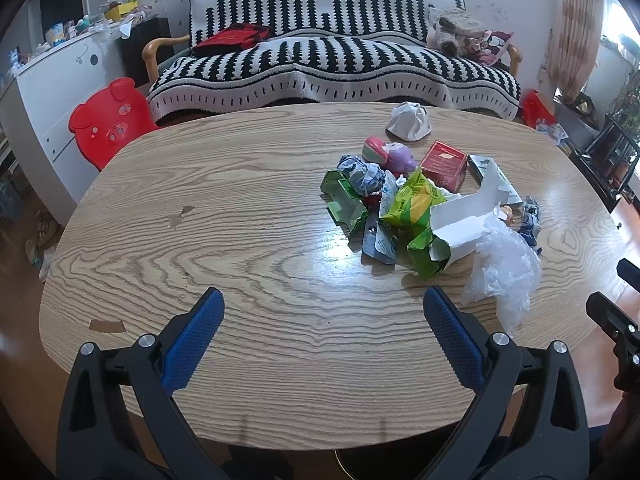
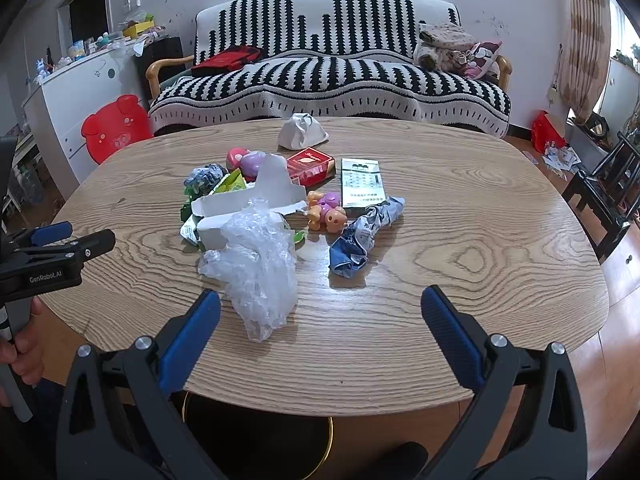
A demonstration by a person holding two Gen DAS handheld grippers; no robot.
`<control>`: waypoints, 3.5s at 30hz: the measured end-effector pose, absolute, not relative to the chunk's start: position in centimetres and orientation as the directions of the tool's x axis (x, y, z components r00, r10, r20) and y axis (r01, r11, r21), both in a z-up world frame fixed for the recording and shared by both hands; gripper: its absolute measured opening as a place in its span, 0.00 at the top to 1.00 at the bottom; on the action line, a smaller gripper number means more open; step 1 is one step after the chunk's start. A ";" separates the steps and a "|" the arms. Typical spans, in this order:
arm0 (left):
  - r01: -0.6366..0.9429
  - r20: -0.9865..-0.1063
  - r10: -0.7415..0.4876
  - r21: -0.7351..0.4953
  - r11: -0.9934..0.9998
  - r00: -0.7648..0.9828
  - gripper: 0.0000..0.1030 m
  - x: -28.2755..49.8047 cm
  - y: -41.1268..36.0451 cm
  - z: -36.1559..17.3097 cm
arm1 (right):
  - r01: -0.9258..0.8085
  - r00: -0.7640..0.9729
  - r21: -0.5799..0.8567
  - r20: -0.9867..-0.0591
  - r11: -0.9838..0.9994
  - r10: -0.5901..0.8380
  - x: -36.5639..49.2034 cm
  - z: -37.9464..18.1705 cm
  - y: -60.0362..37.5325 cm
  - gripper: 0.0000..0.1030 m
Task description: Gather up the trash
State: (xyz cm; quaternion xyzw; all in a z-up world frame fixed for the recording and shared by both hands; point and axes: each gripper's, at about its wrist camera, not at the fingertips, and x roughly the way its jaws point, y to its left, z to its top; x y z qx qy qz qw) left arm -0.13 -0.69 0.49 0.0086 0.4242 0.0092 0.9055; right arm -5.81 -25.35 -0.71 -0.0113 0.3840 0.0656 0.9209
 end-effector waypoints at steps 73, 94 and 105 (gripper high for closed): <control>-0.044 -0.793 0.034 0.010 0.999 0.609 0.06 3.0 -0.3 -1.1 | -0.100 0.700 0.026 -0.708 0.995 0.089 -3.8 -0.9 -25.9 0.06; -0.040 -0.833 -0.023 -0.054 0.998 0.553 0.06 14.4 0.2 -6.7 | 0.052 0.558 0.154 -0.824 0.987 0.099 8.6 -6.9 -30.8 0.06; 0.017 -0.843 -0.105 -0.113 0.993 0.528 0.71 13.6 1.2 -7.4 | 0.070 0.508 0.160 -0.855 0.985 0.103 9.2 -9.0 -30.8 0.74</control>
